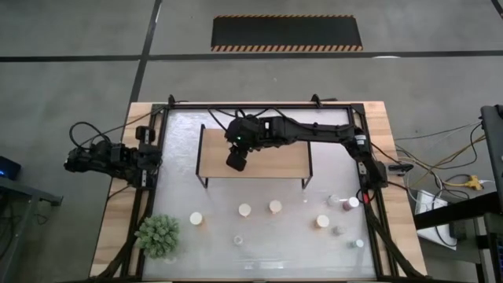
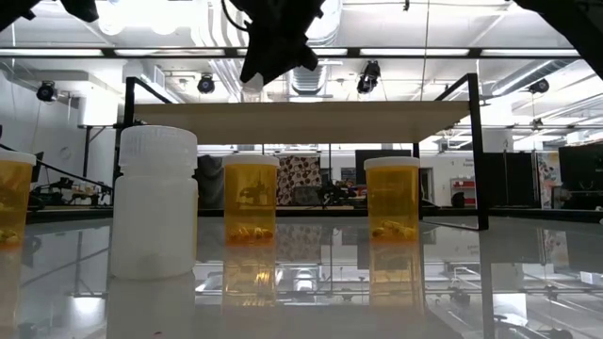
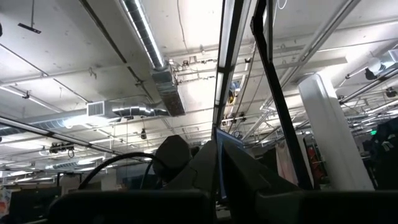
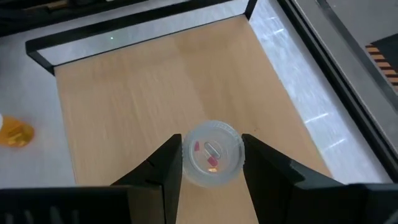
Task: Pick and place medicine bottles onto shelf by color
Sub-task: Put the left transparent pill bottle on the shelf
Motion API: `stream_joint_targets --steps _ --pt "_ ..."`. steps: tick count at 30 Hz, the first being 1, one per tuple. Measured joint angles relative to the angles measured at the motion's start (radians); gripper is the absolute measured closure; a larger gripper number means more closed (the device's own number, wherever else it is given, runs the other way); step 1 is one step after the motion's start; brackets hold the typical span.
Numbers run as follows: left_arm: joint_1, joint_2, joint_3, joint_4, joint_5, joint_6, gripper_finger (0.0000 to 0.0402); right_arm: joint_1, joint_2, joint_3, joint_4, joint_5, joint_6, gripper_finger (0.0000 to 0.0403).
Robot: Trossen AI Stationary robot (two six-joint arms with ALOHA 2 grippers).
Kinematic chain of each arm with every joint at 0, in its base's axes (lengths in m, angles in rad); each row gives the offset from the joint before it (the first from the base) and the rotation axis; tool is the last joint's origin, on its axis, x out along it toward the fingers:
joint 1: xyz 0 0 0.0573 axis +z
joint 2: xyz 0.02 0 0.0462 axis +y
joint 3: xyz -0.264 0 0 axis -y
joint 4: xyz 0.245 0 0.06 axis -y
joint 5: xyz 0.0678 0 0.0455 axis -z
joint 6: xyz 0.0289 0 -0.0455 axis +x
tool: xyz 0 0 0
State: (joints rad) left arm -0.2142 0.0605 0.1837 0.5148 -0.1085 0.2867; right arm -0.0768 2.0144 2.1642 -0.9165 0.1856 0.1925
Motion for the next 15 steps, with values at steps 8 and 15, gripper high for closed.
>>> stream_joint_targets --steps 8,15 --pt "0.000 0.000 0.000 0.000 0.000 0.000 0.0396 -0.002 0.000 -0.033 0.017 0.005 0.015 0.0262" --pt "0.000 0.000 0.000 0.000 0.000 0.000 0.0396 -0.002 0.000 -0.034 0.017 0.001 0.017 0.0209"
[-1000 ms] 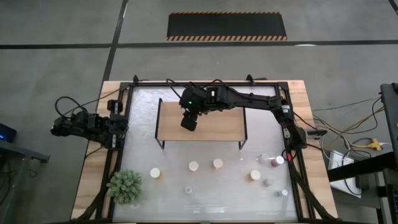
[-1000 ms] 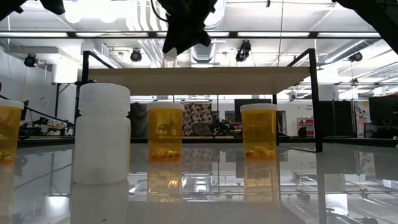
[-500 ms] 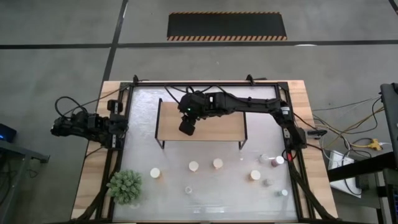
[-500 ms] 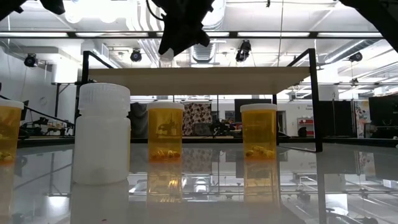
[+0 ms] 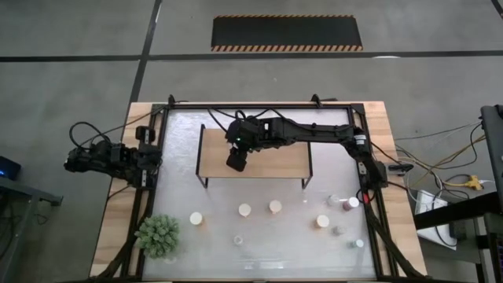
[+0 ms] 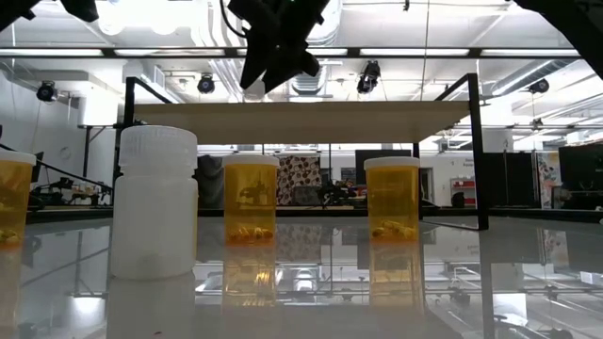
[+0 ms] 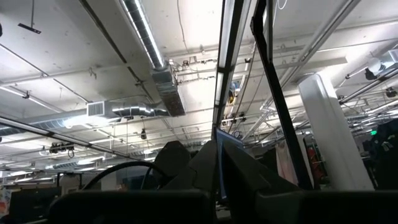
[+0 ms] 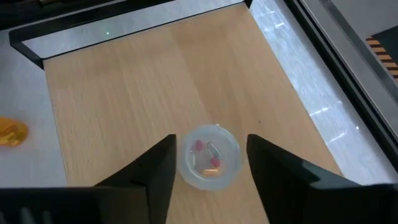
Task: Pick and place medicine bottles onto shelf by color
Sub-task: Put the left transparent pill bottle on the shelf
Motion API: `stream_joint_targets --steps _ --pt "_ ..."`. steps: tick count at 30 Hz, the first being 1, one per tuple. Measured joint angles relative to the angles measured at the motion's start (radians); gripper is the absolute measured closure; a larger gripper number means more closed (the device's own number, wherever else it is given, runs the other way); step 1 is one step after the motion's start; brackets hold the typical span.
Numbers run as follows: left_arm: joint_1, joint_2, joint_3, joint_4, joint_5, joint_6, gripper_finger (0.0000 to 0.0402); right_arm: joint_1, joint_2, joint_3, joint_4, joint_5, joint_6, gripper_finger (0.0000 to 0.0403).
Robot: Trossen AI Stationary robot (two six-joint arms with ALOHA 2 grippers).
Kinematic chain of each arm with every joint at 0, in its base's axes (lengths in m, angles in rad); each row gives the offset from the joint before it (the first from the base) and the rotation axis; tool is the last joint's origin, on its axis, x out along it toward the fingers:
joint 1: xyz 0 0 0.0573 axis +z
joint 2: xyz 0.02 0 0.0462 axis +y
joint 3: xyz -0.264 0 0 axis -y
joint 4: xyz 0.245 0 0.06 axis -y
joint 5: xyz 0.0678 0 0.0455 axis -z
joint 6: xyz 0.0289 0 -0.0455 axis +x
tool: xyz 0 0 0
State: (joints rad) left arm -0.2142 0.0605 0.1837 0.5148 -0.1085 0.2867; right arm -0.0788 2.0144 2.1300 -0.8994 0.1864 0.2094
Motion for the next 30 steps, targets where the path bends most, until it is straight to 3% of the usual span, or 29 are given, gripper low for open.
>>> stream_joint_targets --steps 8,15,19,23,28,30 --pt "0.000 0.000 0.000 0.000 0.000 0.000 0.0396 0.000 -0.006 0.025 -0.025 0.000 -0.001 0.0159" --pt "0.000 0.000 0.000 0.000 0.000 0.000 0.0396 0.000 -0.053 0.076 -0.110 -0.001 -0.011 0.0166" --pt "0.000 0.000 0.000 0.000 0.000 0.001 0.0396 0.007 -0.081 0.076 -0.163 -0.003 -0.011 0.0205" --pt "0.000 0.002 0.000 -0.001 0.000 0.002 0.0396 0.031 -0.081 0.070 -0.215 -0.012 -0.029 0.0273" --pt "0.000 0.002 0.000 -0.001 0.000 0.008 0.0396 0.077 -0.055 0.023 -0.171 -0.013 -0.048 0.0367" --pt "0.000 0.002 0.000 0.000 0.000 0.008 0.0396 0.093 -0.049 -0.015 -0.117 -0.012 -0.062 0.0386"
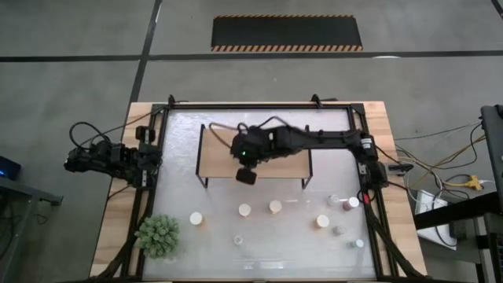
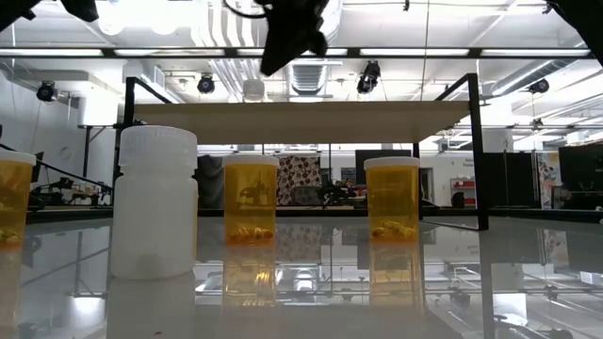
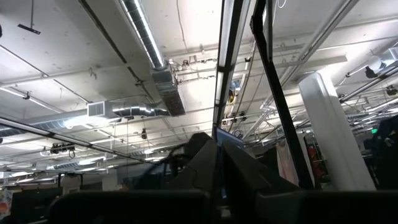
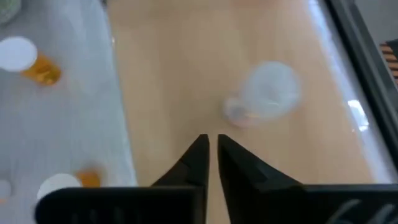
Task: Pick and place medicine bottles onto shelf by color
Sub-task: Put the left transparent pill bottle on the shelf
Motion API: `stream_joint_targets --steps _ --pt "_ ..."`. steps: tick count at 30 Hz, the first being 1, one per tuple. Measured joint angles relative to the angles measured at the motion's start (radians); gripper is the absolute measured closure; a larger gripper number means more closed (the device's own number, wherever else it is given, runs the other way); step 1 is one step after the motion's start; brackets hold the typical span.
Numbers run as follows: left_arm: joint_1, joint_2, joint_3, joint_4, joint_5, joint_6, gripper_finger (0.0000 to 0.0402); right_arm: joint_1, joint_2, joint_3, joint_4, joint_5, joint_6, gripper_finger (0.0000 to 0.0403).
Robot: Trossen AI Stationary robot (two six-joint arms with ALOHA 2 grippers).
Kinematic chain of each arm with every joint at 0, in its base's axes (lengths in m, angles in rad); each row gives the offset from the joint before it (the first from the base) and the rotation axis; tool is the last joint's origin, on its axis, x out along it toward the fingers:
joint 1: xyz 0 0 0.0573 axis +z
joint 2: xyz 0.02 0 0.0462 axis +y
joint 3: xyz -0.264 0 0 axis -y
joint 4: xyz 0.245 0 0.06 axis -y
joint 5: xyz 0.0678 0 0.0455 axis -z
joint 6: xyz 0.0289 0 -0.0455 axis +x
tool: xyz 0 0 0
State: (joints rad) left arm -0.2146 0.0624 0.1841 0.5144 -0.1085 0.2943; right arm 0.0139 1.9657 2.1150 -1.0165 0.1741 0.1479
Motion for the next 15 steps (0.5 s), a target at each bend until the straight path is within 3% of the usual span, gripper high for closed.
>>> stream_joint_targets --steps 7,15 --pt "0.000 0.000 0.000 0.000 0.000 0.000 0.0396 0.002 0.001 -0.125 0.191 0.009 -0.032 0.0390" --pt "0.000 0.000 0.000 0.000 0.000 0.000 0.0396 -0.045 0.001 -0.214 0.281 0.011 -0.055 0.0390"
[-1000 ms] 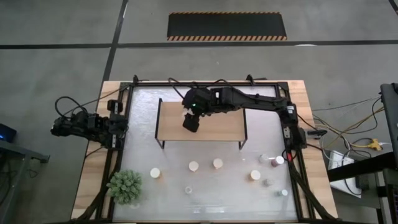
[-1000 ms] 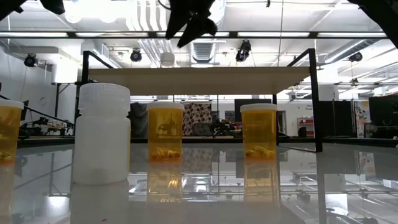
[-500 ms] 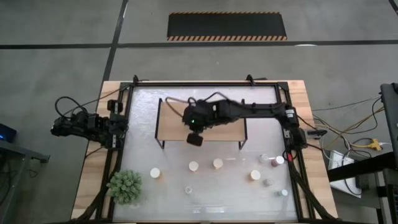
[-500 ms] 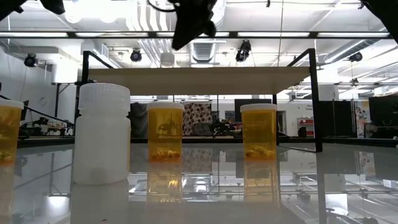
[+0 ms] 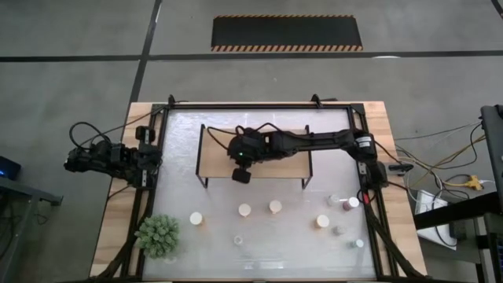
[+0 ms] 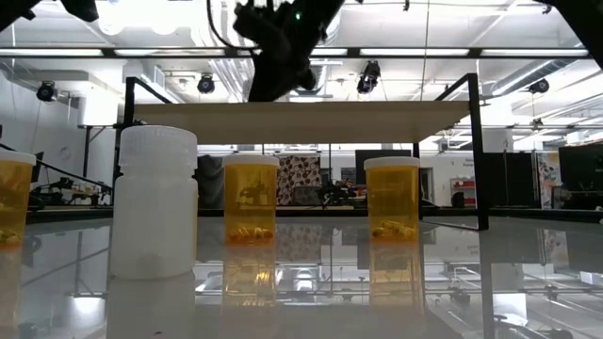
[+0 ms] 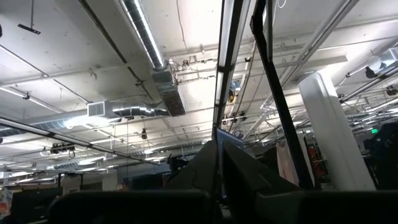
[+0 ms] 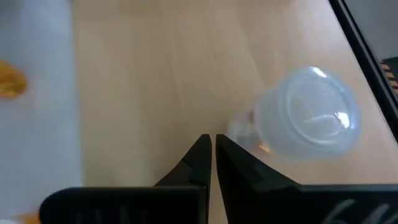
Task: Pick and place medicine bottles onto shelf by color
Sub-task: Put the left transparent pill bottle on the shelf, then put the orange pill bottle on the shelf
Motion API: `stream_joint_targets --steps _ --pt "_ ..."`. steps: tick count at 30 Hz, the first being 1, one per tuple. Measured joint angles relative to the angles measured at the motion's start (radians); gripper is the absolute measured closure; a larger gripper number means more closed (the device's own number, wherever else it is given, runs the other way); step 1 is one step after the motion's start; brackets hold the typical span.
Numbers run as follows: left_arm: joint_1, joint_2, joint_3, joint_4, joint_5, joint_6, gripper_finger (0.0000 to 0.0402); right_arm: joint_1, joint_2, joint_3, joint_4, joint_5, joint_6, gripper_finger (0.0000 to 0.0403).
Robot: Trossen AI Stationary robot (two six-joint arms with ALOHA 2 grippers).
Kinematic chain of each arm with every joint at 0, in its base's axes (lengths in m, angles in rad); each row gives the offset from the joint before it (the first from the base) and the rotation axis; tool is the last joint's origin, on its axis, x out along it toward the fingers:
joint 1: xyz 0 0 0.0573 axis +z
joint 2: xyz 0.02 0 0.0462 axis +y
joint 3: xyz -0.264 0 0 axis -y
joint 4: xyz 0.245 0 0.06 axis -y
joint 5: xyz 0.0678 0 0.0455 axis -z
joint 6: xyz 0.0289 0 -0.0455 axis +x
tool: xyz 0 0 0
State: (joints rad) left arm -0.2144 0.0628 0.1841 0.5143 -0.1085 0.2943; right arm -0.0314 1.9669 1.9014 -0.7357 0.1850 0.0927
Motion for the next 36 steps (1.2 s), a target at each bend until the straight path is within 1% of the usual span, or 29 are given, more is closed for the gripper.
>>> stream_joint_targets --steps 11,21,24,28,33,36 --pt "0.000 0.000 0.000 0.000 0.000 0.000 0.0396 -0.055 0.000 -0.012 0.023 0.002 -0.028 0.0390" --pt "0.000 0.000 0.000 0.000 0.000 0.000 0.0396 -0.074 0.000 -0.016 0.068 0.026 -0.044 0.0390" --pt "0.000 0.000 0.000 0.000 0.000 0.000 0.0396 -0.074 0.000 -0.016 0.068 0.030 -0.044 0.0390" --pt "0.000 0.000 0.000 -0.001 0.000 0.000 0.0396 -0.074 0.000 -0.016 0.069 0.077 -0.043 0.0390" --pt "0.000 0.000 0.000 -0.001 0.000 0.000 0.0396 -0.070 0.000 -0.016 0.062 0.078 -0.044 0.0390" --pt "0.000 0.000 0.000 -0.002 0.000 0.000 0.0396 -0.041 -0.019 -0.018 0.042 0.081 -0.044 0.0390"
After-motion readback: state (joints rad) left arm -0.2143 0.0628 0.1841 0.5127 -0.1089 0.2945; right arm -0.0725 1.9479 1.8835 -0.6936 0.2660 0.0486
